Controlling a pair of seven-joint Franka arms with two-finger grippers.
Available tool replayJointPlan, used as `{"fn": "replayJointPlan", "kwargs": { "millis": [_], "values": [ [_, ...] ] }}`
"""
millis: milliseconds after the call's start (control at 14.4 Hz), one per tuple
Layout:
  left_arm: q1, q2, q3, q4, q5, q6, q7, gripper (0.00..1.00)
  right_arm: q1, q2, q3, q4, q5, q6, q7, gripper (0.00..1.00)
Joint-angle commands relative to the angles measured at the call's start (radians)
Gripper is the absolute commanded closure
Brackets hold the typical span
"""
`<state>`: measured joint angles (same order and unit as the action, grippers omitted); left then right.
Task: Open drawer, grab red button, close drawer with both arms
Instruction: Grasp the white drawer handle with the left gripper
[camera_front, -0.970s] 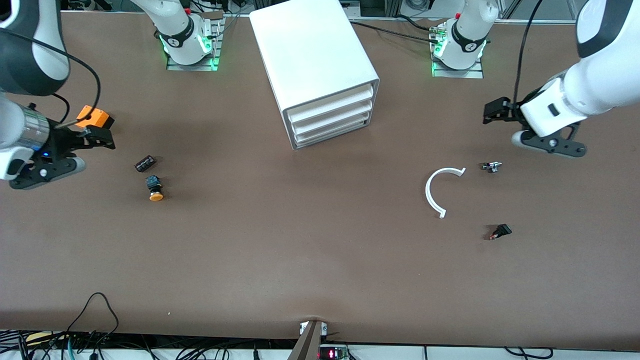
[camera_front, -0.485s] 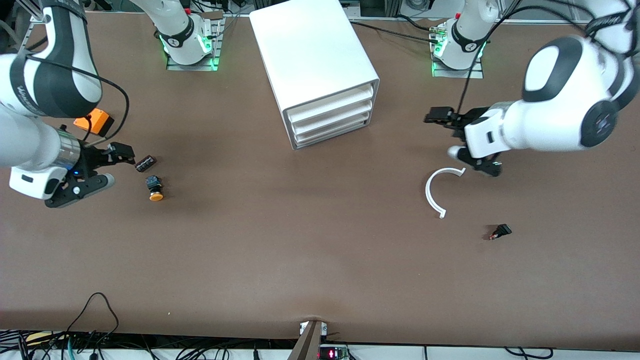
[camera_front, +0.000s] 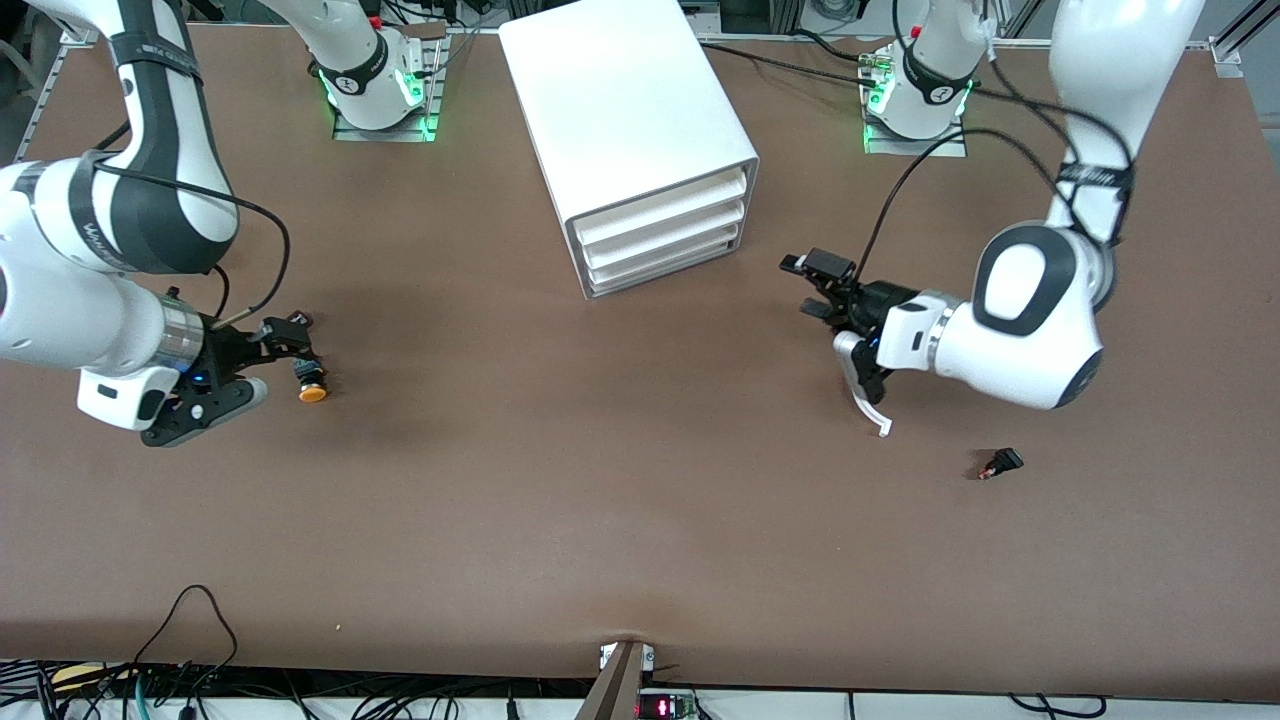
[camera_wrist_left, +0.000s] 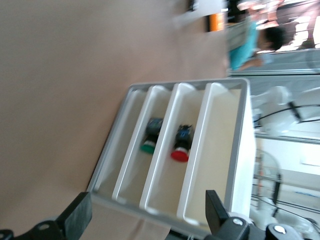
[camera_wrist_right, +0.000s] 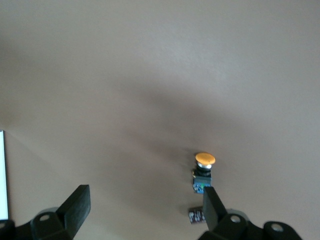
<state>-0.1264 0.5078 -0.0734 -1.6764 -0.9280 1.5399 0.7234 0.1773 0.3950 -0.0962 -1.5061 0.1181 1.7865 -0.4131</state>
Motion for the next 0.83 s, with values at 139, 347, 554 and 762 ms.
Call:
{"fn": "replayJointPlan", "kwargs": {
  "millis": [139, 347, 554, 762],
  "values": [
    [-0.001, -0.003, -0.012, -0.206, -0.233, 0.037, 0.224, 0.00, 0.097, 0.025, 0.006, 0.024, 0.018, 0.106, -0.022, 0.00],
    [0.004, -0.017, -0.069, -0.288, -0.247, 0.124, 0.249, 0.01, 0.102, 0.030, 0.036, 0.024, 0.022, 0.149, -0.078, 0.00],
    [0.002, -0.023, -0.115, -0.359, -0.314, 0.212, 0.284, 0.01, 0.100, 0.024, 0.087, 0.026, 0.021, 0.148, -0.136, 0.00],
    [0.007, -0.032, -0.132, -0.431, -0.351, 0.226, 0.327, 0.03, 0.102, 0.030, 0.125, 0.026, 0.064, 0.178, -0.326, 0.00]
  ]
}}
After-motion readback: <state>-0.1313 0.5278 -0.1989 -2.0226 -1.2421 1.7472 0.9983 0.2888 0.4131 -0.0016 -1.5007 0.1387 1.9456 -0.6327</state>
